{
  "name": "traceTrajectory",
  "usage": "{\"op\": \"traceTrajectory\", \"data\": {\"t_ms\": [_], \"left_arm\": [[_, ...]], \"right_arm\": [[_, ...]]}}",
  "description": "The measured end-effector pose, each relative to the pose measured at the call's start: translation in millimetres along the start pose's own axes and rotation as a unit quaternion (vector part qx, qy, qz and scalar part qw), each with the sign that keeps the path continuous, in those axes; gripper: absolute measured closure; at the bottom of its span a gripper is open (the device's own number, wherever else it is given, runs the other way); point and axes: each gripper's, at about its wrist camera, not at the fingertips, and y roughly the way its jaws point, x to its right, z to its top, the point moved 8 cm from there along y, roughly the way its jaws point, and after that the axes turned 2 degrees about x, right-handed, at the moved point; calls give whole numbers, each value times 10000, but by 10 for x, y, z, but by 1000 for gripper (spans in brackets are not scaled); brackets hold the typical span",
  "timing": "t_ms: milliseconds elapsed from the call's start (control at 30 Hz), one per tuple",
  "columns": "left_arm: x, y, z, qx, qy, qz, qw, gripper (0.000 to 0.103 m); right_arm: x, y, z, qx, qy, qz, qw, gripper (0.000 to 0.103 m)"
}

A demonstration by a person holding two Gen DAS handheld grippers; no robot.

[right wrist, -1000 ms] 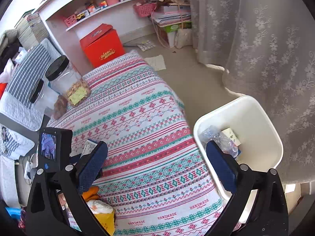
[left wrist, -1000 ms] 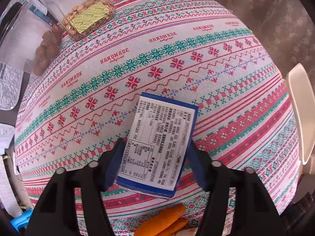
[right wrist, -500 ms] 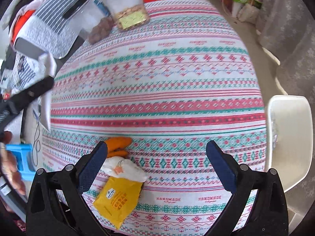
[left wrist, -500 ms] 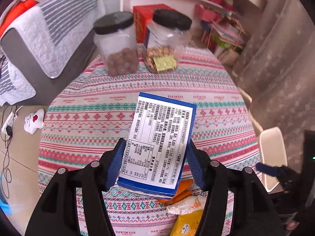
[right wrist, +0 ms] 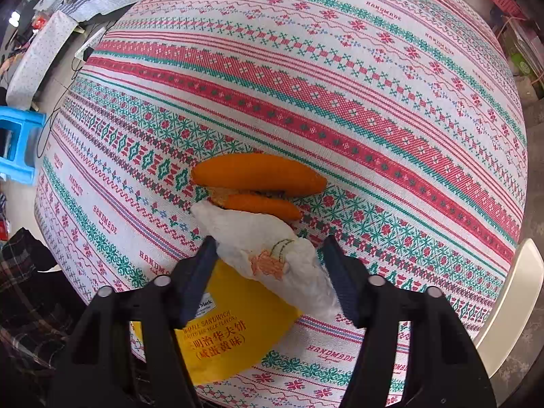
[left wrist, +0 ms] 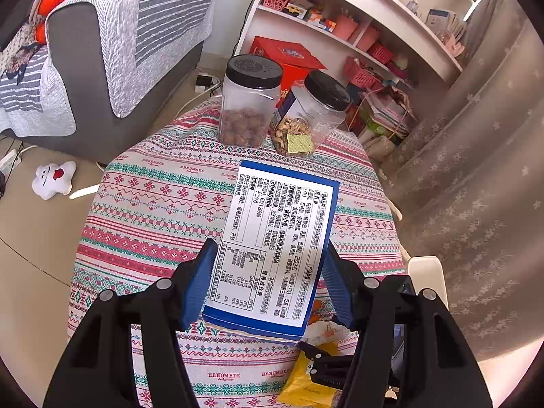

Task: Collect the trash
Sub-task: 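Grasp the blue-and-white box with the left tool while the right grasps a wrapper, then drop the white wrapper into the bin with the right tool while the left holds the box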

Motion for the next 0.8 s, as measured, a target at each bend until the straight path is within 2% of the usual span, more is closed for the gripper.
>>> {"op": "traceTrajectory", "data": {"t_ms": [167, 333, 533, 800], "left_arm": [[-66, -7, 9, 3, -44, 17, 10000, 43], [-126, 14, 17, 25, -202, 104, 9997, 43], [-98, 69, 25, 68, -224, 113, 9997, 43], [85, 129, 47, 229, -121, 73, 9996, 43]], "right_arm": [[74, -145, 39, 203, 182, 60, 9996, 57], [259, -535, 214, 854, 767, 344, 9928, 57], [492, -961, 424, 1822, 1572, 588, 9688, 57], [775, -1297, 491, 2688, 2099, 161, 9399, 57]]}}
